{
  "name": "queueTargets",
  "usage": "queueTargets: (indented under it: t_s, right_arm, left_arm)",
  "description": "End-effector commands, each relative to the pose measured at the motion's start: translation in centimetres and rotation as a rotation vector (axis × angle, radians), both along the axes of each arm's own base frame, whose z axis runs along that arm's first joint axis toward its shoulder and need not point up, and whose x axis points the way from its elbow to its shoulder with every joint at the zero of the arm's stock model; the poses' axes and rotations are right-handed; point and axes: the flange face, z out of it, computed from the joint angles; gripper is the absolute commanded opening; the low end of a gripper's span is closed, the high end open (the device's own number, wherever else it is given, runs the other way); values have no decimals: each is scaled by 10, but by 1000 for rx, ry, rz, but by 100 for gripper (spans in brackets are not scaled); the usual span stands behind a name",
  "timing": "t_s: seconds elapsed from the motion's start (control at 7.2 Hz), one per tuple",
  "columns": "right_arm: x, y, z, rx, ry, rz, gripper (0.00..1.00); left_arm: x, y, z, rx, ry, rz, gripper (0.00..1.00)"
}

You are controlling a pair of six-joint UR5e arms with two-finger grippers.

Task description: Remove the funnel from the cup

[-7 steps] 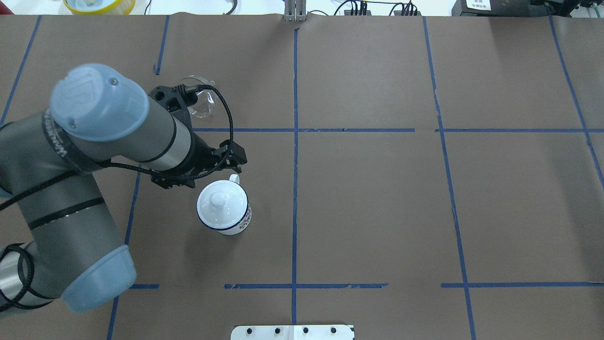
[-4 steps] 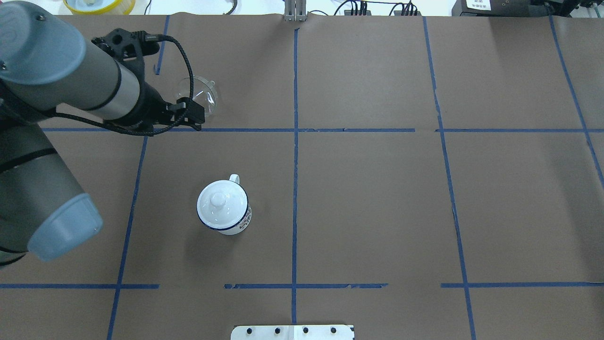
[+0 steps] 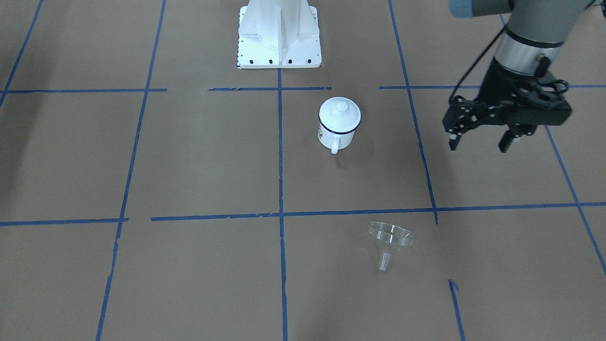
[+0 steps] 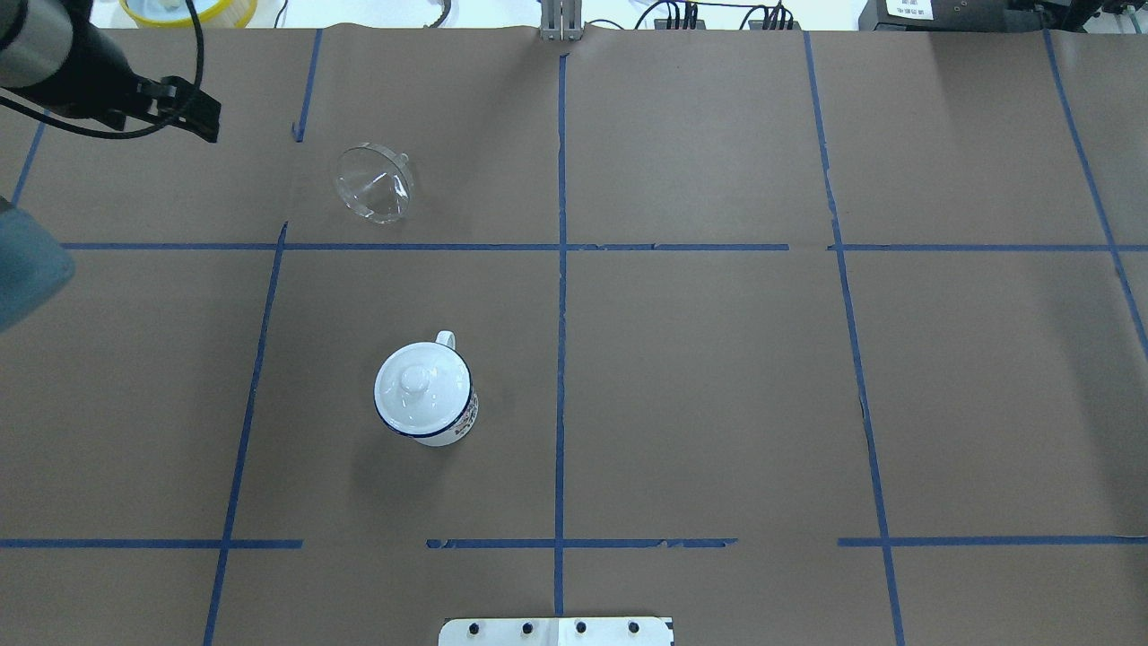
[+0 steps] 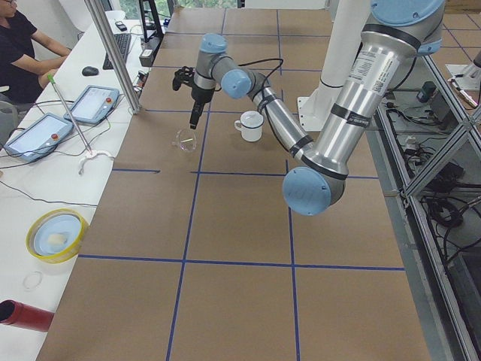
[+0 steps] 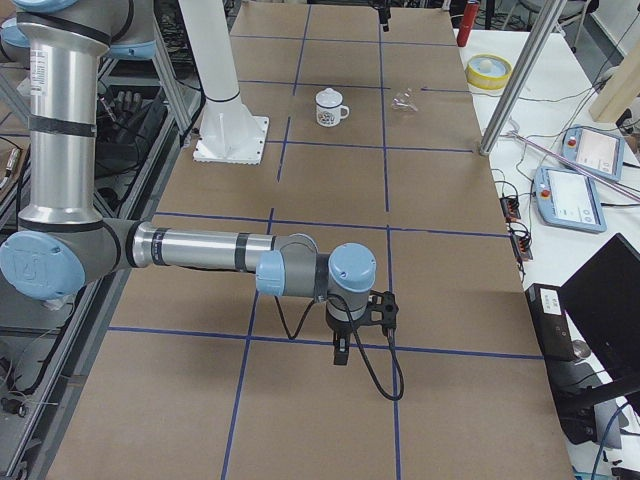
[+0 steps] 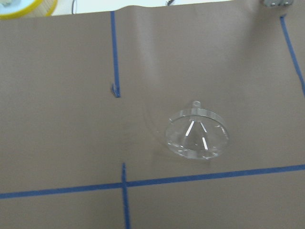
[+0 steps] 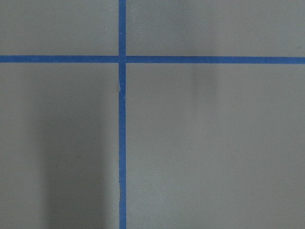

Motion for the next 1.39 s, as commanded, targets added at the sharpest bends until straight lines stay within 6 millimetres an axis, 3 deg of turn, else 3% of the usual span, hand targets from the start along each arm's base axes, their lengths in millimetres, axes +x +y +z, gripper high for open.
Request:
queueTargets:
  t_s: [0.0, 0.14, 0.28, 0.42, 0.56, 0.69, 0.83, 1.25]
  right_arm:
    - [0, 0, 0, 0, 0, 0, 100]
    - [0, 0, 0, 0, 0, 0, 100]
    - [0, 0, 0, 0, 0, 0, 100]
    - [0, 0, 0, 0, 0, 0, 100]
    - [0, 0, 1, -2, 0, 0, 100]
    - [0, 0, 0, 0, 0, 0, 100]
    - [0, 0, 1, -2, 0, 0, 100]
    - [0, 0, 0, 0, 0, 0, 100]
  left_arm:
    - [-84, -17, 97, -61, -53, 41, 100]
    - [-136, -15, 147, -89, -49, 24, 100]
    - [-169, 14, 207, -119, 10, 106, 100]
    - [-207, 33, 250, -115, 18, 139, 100]
    - [-222, 51, 293, -149, 8, 160, 100]
    - [-231, 54, 325, -160, 3, 177, 100]
    - [-233, 59, 345, -192, 4, 176, 100]
    - [-257, 61, 345, -200, 11, 119, 100]
